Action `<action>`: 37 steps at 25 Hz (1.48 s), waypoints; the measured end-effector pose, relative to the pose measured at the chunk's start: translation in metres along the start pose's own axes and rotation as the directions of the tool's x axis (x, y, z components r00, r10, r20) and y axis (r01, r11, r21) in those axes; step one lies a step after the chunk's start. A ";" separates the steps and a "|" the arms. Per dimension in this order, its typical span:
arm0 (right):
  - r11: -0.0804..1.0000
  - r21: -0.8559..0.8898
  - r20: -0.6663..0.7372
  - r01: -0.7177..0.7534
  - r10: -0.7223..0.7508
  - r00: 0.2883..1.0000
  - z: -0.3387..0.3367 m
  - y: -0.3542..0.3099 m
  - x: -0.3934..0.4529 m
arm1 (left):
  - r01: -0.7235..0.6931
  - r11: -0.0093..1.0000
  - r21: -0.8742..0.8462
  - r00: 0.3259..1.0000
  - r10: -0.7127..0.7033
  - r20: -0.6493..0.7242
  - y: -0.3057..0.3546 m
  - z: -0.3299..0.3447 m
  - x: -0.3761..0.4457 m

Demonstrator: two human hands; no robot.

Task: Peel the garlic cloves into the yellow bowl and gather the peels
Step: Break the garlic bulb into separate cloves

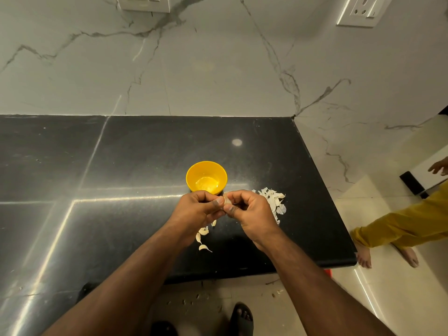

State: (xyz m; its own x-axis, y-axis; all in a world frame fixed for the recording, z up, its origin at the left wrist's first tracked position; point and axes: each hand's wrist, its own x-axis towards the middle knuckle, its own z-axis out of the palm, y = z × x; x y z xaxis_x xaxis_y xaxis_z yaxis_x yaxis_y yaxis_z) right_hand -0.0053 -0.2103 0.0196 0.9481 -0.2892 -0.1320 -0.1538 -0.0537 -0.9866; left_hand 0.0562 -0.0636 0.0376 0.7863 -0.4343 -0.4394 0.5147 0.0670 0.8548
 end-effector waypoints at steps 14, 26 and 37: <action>0.996 0.089 0.035 0.001 -0.004 0.999 0.003 0.012 0.002 | -0.048 0.998 0.048 0.998 0.051 -0.048 -0.008 -0.003 0.002; 1.000 0.006 0.046 -0.013 0.012 0.999 0.004 0.008 0.000 | -0.083 0.988 0.131 0.994 0.091 -0.057 -0.019 -0.007 0.000; 0.999 0.032 0.041 0.016 -0.017 0.999 0.008 0.002 0.004 | -0.192 0.900 0.392 0.967 0.242 -0.081 -0.008 0.003 0.006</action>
State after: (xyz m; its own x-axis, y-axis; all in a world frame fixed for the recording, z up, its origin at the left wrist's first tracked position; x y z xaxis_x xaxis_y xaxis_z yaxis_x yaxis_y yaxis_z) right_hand 0.0002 -0.2042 0.0169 0.9611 -0.2493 -0.1192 -0.1302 -0.0280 -0.9911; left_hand 0.0561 -0.0692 0.0287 0.9126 -0.3307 -0.2405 0.1778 -0.2086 0.9617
